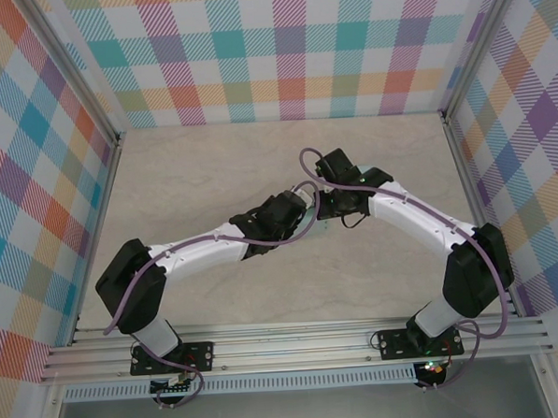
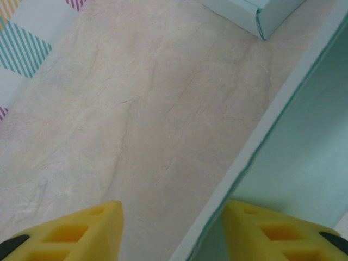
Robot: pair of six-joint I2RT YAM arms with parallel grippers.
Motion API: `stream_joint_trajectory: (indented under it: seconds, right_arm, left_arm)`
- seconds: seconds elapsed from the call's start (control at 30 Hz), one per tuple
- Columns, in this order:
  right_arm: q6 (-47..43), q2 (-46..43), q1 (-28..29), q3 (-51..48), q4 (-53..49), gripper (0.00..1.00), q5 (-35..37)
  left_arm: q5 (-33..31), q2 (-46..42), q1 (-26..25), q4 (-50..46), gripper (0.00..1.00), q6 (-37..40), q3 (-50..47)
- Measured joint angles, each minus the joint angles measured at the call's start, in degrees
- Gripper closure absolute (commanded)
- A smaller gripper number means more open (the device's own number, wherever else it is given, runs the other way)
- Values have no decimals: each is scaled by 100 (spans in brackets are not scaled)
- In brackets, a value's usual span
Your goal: Fold the paper box
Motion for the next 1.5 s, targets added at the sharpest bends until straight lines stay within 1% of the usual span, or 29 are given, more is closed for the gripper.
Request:
stream_joint_trajectory:
  seconds: [0.2,0.3,0.4,0.5,0.77,1.0,1.1,1.23,1.37,1.5]
  right_arm:
    - [0,0,31,-76,46,100,-2]
    - [0,2,31,-85,59,100,0]
    - [0,0,31,-85,61,100,0]
    - [0,0,31,-85,61,100,0]
    - [0,0,31,-85,63,100,-2]
    - [0,0,31,-85,63,100,-20]
    - [0,0,31,-85,70,100,-24]
    - [2,2,31,-85,109,100,-31]
    - [2,2,28,-85,109,100,-39]
    - [2,4,28,-85,109,100,-44]
  left_arm:
    - [-70,-140,0,-433,48,-328,-2]
    - [-240,-208,0,-750,49,-577,4]
    - [-393,-238,50,-1117,53,-885,33]
    - [-391,-297,118,-1368,57,-1161,37]
    - [-48,-417,382,-1506,75,-1624,131]
    - [168,-363,466,-1690,87,-1969,546]
    - [232,-304,511,-1801,91,-2100,623]
    - [280,-205,527,-1932,91,-2234,719]
    - [328,-153,544,-2028,96,-2358,828]
    - [435,-70,590,-2109,97,-2498,925]
